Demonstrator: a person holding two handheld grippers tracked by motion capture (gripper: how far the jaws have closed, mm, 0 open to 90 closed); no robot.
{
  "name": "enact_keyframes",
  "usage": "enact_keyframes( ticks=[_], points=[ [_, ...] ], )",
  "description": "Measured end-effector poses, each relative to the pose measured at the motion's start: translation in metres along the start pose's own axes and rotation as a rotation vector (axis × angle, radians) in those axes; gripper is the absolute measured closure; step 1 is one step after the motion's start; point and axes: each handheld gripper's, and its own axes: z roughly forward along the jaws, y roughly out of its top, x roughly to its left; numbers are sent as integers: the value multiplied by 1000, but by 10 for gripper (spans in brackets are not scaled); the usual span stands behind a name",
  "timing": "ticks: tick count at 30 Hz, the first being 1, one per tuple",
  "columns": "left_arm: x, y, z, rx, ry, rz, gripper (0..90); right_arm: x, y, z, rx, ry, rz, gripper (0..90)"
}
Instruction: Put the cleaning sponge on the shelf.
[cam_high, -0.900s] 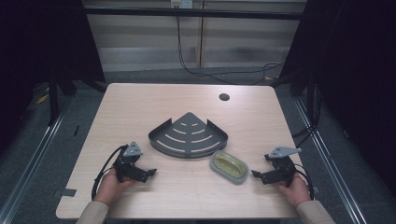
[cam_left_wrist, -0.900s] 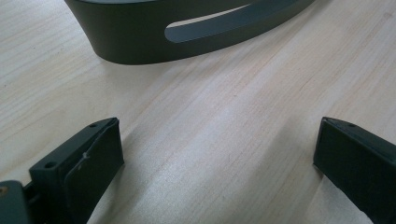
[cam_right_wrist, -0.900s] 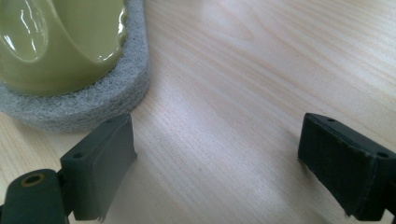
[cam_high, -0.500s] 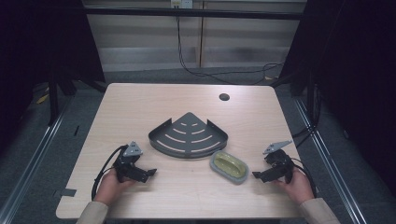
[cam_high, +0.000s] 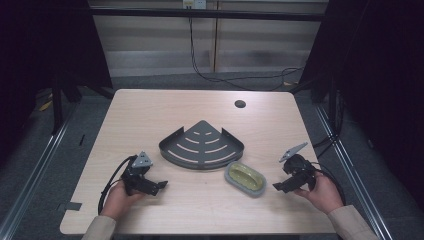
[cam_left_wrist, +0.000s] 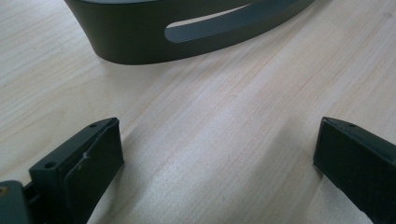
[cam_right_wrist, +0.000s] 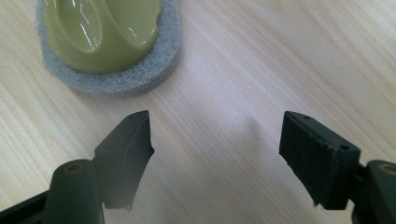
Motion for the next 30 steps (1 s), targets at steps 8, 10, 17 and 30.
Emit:
enact_keyframes(
  ticks=[8,10,17,30],
  points=[
    [0,0,0,0,0,0,9,3,15,-11,27,2,-26,277],
    [0,0,0,0,0,0,9,4,19,-13,36,6,-33,278],
    [0,0,0,0,0,0,9,10,31,-15,59,9,-61,278],
    [0,0,0,0,0,0,9,19,49,-16,106,17,-107,279]
  ],
)
